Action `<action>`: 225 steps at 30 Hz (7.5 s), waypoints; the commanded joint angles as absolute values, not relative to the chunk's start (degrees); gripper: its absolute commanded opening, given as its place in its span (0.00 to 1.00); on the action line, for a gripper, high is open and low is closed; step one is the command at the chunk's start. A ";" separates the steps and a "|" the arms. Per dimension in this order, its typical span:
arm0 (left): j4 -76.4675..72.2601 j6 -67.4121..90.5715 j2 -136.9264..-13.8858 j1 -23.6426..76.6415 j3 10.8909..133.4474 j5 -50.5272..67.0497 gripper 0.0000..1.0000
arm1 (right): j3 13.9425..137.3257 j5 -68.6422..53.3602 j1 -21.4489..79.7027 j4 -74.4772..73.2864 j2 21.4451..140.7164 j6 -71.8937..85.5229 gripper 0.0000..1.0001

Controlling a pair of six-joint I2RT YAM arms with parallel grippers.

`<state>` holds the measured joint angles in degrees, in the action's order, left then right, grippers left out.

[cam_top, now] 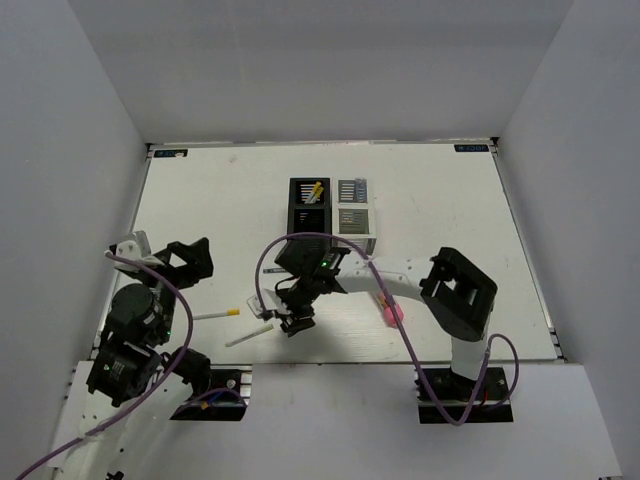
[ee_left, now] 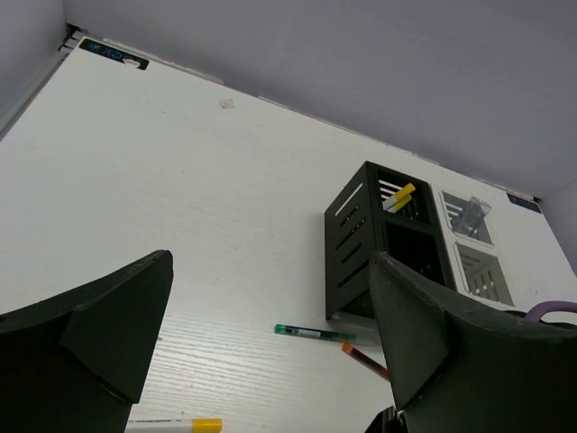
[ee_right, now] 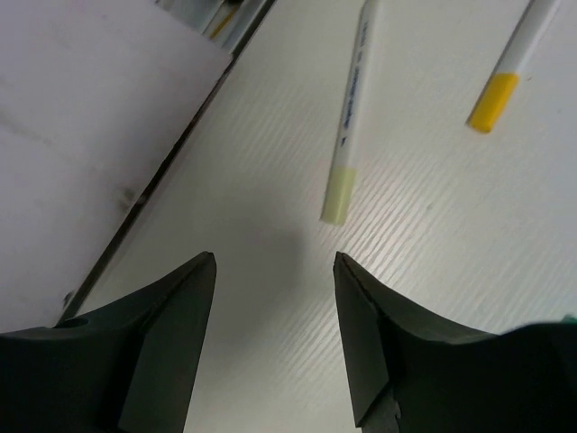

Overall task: Sort the stationery into containers
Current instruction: Pick up the pen from the center of the board, then place the pen in the storage box, then pick up the pen from the center of the board.

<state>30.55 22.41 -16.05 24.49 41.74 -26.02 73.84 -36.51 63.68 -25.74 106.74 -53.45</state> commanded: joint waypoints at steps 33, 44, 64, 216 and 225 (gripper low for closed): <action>33.40 24.17 -12.39 23.73 42.10 -28.74 0.99 | 93.78 -27.51 72.42 -22.06 127.35 -45.79 0.52; 33.40 24.17 -11.34 23.73 42.10 -28.74 0.99 | 92.99 -24.70 72.86 -26.89 127.79 -47.55 0.05; 33.40 24.17 -10.81 23.73 42.10 -29.27 0.99 | 86.05 -23.91 67.24 -19.95 107.15 -39.11 0.00; 26.02 21.80 -10.02 24.08 40.61 -26.37 0.80 | 88.24 -32.00 65.64 -11.34 114.78 -30.68 0.73; 26.02 21.80 -7.91 24.08 40.61 -26.37 0.83 | 100.98 -23.91 70.92 -13.01 125.40 -29.18 0.73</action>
<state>26.09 21.93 -8.95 24.34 40.82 -26.15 95.92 -27.77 69.43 -14.68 122.67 -30.76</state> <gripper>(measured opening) 0.826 0.727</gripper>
